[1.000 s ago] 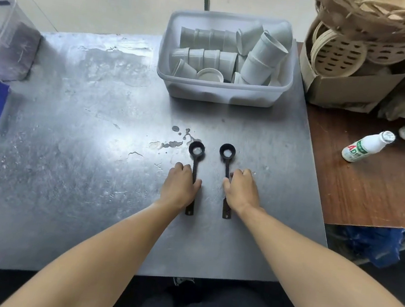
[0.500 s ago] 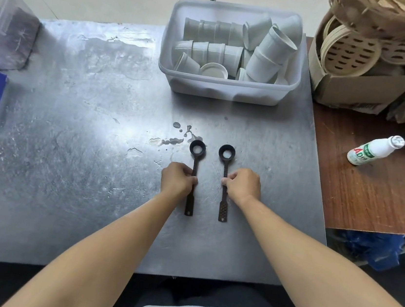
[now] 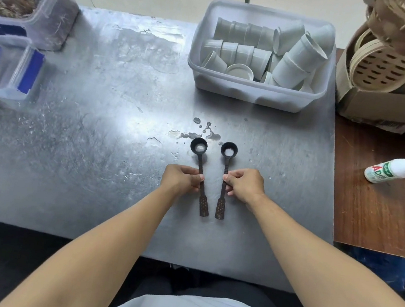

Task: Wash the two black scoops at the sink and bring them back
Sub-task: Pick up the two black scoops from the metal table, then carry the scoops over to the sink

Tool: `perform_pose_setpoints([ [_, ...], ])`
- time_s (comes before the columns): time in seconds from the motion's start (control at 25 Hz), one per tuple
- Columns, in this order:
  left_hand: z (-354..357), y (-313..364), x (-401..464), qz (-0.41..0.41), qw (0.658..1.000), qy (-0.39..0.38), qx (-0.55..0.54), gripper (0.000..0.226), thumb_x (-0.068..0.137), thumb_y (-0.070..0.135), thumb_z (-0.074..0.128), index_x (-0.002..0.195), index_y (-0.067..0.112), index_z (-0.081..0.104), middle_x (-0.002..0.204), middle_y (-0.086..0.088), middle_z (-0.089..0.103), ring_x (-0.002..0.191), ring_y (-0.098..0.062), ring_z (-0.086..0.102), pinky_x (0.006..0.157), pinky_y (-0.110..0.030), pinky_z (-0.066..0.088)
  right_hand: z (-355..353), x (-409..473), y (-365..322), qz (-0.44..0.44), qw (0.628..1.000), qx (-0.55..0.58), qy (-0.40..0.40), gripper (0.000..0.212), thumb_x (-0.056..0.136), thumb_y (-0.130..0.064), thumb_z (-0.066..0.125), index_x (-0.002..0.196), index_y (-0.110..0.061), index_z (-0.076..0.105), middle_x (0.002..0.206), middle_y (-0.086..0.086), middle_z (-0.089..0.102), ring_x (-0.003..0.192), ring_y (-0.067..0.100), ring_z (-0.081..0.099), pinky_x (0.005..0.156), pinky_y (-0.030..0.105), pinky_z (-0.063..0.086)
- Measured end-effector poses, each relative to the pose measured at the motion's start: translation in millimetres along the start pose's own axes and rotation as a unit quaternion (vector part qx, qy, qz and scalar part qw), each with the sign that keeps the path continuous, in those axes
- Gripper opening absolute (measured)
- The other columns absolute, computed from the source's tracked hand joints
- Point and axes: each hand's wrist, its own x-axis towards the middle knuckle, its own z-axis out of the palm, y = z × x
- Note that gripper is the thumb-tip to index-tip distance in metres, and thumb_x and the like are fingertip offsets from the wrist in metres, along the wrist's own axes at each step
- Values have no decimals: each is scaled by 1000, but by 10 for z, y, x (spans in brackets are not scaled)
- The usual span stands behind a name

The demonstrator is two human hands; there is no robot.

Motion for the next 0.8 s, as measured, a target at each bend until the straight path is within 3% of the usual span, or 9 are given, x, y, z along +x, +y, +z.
perform_pose_setpoints([
  [0.24,-460,-188,-209,2,995,51,-81,30,79,-3,82,104,-12,69,77,-18,72,54,-20,66,56,-28,61,451,-83,-317,-67,995,-39,-64,18,89,-14,78,73,-19,70,68,4,72,49,8,64,50,19,55],
  [0.44,-1082,-569,-482,3,982,120,-144,28,80,-3,81,104,-11,69,85,-23,74,62,-25,68,66,-34,64,1078,-350,-537,-119,978,-88,-144,11,89,-11,77,78,-11,75,73,7,72,61,18,64,65,32,58],
  [0.6,-1542,-969,-748,-5,971,168,-172,25,80,0,83,101,-7,72,90,-24,76,70,-28,71,75,-38,63,1570,-656,-627,-150,962,-127,-191,8,90,-12,75,86,-6,77,77,10,73,62,17,65,63,31,57],
  [0.8,-2171,-1542,-1077,-15,954,209,-213,24,80,2,83,100,-4,73,86,-19,76,66,-23,72,72,-36,65,2211,-1193,-642,-176,941,-169,-234,13,92,-11,74,93,1,76,79,12,72,66,20,68,65,33,62],
])
